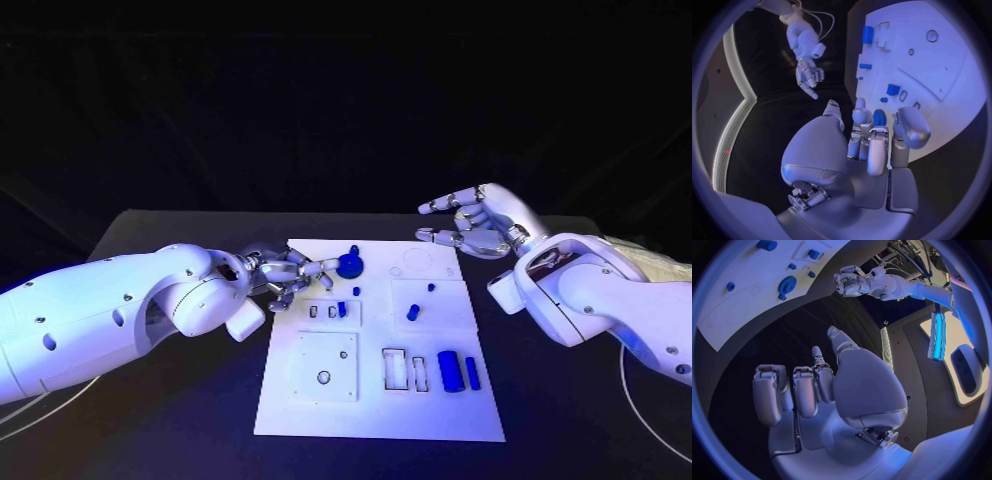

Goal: Assemble the parts on the task board

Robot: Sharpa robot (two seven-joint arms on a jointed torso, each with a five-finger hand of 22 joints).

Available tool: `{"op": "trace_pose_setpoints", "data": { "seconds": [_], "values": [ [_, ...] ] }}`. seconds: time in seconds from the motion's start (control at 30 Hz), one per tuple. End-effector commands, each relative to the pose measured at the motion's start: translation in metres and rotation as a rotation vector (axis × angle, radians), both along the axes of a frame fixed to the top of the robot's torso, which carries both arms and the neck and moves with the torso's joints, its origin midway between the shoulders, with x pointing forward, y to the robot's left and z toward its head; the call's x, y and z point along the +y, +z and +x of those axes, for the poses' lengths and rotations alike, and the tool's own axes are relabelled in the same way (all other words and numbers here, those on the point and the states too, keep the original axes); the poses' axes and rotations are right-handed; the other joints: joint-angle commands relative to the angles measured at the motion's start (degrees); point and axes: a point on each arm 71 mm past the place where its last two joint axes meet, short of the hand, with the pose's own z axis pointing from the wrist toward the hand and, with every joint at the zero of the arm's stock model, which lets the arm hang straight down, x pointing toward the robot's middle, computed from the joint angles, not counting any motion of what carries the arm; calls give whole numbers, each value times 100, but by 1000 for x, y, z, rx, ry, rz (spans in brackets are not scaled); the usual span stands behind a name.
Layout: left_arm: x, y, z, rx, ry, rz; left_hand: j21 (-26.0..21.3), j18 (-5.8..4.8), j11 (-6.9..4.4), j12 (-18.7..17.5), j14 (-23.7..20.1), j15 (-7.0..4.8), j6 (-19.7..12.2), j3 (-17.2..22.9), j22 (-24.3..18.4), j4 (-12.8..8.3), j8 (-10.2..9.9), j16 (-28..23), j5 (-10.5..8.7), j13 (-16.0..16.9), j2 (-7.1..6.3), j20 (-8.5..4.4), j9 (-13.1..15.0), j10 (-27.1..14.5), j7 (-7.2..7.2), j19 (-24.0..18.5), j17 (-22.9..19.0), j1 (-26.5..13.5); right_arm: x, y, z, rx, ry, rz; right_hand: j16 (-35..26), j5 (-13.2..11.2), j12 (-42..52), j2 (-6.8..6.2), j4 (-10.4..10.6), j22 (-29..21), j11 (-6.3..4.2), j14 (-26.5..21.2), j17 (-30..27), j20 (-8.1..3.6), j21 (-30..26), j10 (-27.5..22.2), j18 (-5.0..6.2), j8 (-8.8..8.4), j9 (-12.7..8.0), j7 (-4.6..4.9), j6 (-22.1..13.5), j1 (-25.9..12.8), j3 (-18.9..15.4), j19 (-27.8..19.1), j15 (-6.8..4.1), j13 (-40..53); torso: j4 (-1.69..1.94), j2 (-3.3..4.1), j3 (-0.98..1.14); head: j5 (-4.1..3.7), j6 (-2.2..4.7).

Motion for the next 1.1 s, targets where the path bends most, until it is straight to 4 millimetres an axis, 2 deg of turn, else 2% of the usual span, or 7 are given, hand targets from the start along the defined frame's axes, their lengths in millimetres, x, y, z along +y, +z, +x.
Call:
{"op": "trace_pose_setpoints", "data": {
  "seconds": [0.03,0.07,0.17,0.23,0.4,0.77,1.1],
  "values": [
    [2,-5,1,19,-88,355,552,-126,-79,664,601,-109,-60,-121,701,-5,490,17,-23,782,3,-55,436,305,-145,136,1505,71,-3,-2,2,65,-6,37,-43,39,-29,28,7,431,4,453,856,-1,-43,143,59,10,8,-2,55,25,-33,-49,24,951,-33,-38,40,39,-31],
    [0,-4,3,11,-90,382,602,-147,-86,704,601,-122,-48,-114,773,0,527,17,-16,839,32,-45,467,330,-148,156,1505,71,-4,-2,2,66,-9,34,-46,44,-29,31,5,427,4,452,852,-2,-45,143,59,10,8,-2,55,28,-32,-51,24,950,-35,-41,43,45,-35],
    [-8,0,9,-7,-99,452,791,-193,-134,721,601,-199,-334,-214,1030,20,1051,17,-14,892,130,-70,1058,290,-203,190,1505,79,-7,-2,2,70,-19,24,-53,48,-34,34,4,418,4,449,839,-2,-49,141,61,10,8,-2,56,31,-31,-56,23,947,-37,-48,58,71,-39],
    [-14,0,13,-15,-107,480,809,-193,-132,588,601,-189,-452,-234,1063,-2,1117,17,-15,732,150,-87,1169,184,-189,211,1505,102,-8,-2,2,74,-25,21,-53,48,-34,34,4,418,4,449,839,-2,-49,141,61,10,8,-2,56,31,-31,-56,23,947,-34,-48,62,75,-35],
    [-26,-1,20,-26,-126,525,846,-207,-116,375,601,-185,-653,-257,1133,-11,1232,17,-9,498,245,-87,1377,14,-167,269,1505,145,-9,-3,3,81,-33,16,-57,50,-38,36,4,413,4,447,832,-2,-52,139,63,10,9,-3,56,31,-30,-59,23,945,-38,-41,59,88,-58],
    [-52,-8,27,-32,-183,584,1061,-274,-129,536,601,-195,-732,-296,1462,-3,1387,17,-12,713,327,-96,1598,149,-182,407,1505,156,-10,-4,3,95,-41,0,-67,57,-41,45,6,397,3,443,817,-3,-59,138,66,11,10,-3,60,32,-28,-68,22,943,-34,-32,47,85,-100],
    [-60,-11,32,-44,-216,635,1121,-293,-143,600,601,-203,-766,-395,1560,7,1492,17,-20,797,326,-103,1754,196,-201,442,1505,59,-9,-5,4,94,-35,-19,-96,57,-77,51,10,348,3,432,768,-4,-82,122,78,13,11,-3,64,26,-31,-97,21,922,-35,-29,47,107,-162]
  ]
}}
